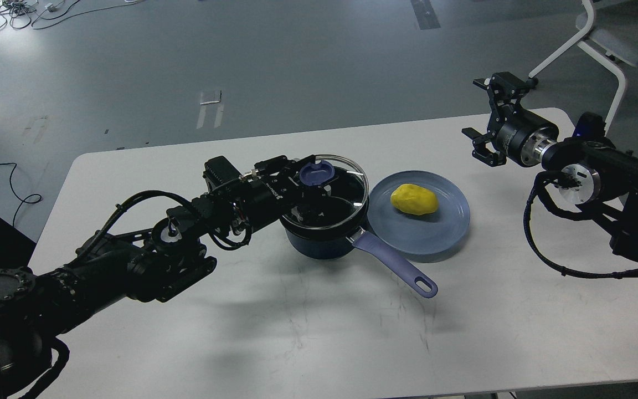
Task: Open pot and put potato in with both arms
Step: 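Lift the glass lid off the pot and lower it beside the pot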
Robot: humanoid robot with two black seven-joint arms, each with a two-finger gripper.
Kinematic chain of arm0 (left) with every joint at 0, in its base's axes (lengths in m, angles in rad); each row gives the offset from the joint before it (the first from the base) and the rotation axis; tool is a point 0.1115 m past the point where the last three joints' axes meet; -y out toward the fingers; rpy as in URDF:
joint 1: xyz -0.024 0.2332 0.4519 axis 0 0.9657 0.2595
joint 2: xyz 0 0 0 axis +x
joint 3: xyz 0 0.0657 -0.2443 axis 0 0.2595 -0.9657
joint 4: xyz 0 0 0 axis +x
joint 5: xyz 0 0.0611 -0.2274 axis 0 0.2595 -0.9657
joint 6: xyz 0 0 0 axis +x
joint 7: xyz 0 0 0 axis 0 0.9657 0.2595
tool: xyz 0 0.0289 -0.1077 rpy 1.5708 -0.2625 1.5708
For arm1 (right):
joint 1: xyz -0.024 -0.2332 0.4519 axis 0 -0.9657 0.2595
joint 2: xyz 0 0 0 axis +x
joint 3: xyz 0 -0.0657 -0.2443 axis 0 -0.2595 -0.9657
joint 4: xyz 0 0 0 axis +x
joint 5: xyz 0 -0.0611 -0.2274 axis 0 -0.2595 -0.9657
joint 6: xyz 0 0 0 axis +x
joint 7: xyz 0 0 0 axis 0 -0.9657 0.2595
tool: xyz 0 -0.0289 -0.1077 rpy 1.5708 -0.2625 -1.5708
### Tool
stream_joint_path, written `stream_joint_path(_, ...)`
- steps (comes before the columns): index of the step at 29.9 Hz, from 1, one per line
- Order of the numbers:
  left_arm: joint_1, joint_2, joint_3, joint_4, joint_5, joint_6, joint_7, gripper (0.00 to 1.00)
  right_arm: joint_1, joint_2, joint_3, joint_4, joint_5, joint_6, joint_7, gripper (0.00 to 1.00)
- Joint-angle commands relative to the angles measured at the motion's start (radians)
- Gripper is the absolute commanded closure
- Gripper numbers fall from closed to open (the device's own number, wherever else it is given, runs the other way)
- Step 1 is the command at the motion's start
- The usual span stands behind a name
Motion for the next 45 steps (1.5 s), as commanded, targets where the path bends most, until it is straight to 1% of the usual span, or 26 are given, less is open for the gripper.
stream_joint_path(1, -0.067, 0.095, -0.001, -0.139, -0.106, 0.0, 0.0, 0.49, 0.005, 0.0, -0.008, -0.001, 0.0, 0.0, 0.0, 0.0)
stream_joint_path(3, -0.084, 0.139, 0.002, -0.156, -0.111, 0.0, 0.0, 0.49, 0.007, 0.002, -0.019, -0.001, 0.0, 0.0, 0.0, 0.0)
stream_joint_path(7, -0.081, 0.182, 0.016, -0.153, -0.095, 0.0, 0.0, 0.49, 0.008, 0.009, -0.019, -0.001, 0.0, -0.001, 0.0, 0.0)
stream_joint_path(10, -0.054, 0.279, 0.026, -0.159, -0.078, 0.0, 0.0, 0.49, 0.008, 0.011, -0.021, -0.001, 0.0, -0.001, 0.0, 0.0)
stream_joint_path(11, -0.022, 0.311, 0.031, -0.159, -0.066, 0.0, 0.0, 0.49, 0.007, 0.011, -0.021, -0.002, 0.0, -0.001, 0.0, 0.0)
stream_joint_path(14, 0.05, 0.357, 0.033, -0.156, -0.046, 0.0, 0.0, 0.49, 0.008, 0.009, -0.022, -0.002, 0.0, -0.001, 0.0, 0.0)
stream_joint_path(17, 0.145, 0.386, 0.034, -0.153, -0.016, 0.0, 0.0, 0.49, 0.007, 0.008, -0.022, -0.002, 0.0, -0.001, 0.0, 0.0)
stream_joint_path(21, 0.224, 0.4, 0.034, -0.151, -0.012, 0.0, 0.0, 0.49, 0.004, 0.008, -0.024, -0.004, 0.0, -0.001, 0.0, 0.0)
stream_joint_path(24, 0.258, 0.391, 0.033, -0.145, -0.012, 0.0, 0.0, 0.49, 0.008, 0.011, -0.033, -0.013, 0.0, -0.001, 0.0, 0.0)
stream_joint_path(31, 0.282, 0.379, 0.031, -0.13, -0.02, 0.0, 0.0, 0.48, 0.008, 0.009, -0.036, -0.013, -0.002, -0.001, 0.0, 0.0)
stream_joint_path(33, 0.292, 0.359, 0.029, -0.096, -0.025, 0.0, 0.0, 0.48, 0.008, 0.009, -0.036, -0.013, 0.0, -0.001, 0.0, 0.0)
stream_joint_path(37, 0.331, 0.273, 0.031, 0.026, -0.028, 0.0, 0.0, 0.45, 0.007, 0.009, -0.036, -0.013, 0.0, -0.001, 0.0, 0.0)
stream_joint_path(39, 0.339, 0.256, 0.031, 0.056, -0.029, 0.0, 0.0, 0.45, 0.007, 0.009, -0.036, -0.013, -0.002, -0.001, 0.0, 0.0)
stream_joint_path(40, 0.344, 0.245, 0.031, 0.074, -0.032, 0.0, 0.0, 0.42, 0.007, 0.009, -0.036, -0.012, -0.002, -0.001, 0.0, 0.0)
stream_joint_path(43, 0.344, 0.235, 0.031, 0.085, -0.032, 0.0, 0.0, 0.23, 0.008, 0.008, -0.036, -0.012, 0.0, -0.001, 0.0, 0.0)
stream_joint_path(45, 0.344, 0.235, 0.031, 0.085, -0.034, 0.0, 0.0, 0.14, 0.008, 0.008, -0.036, -0.012, 0.0, -0.001, 0.0, 0.0)
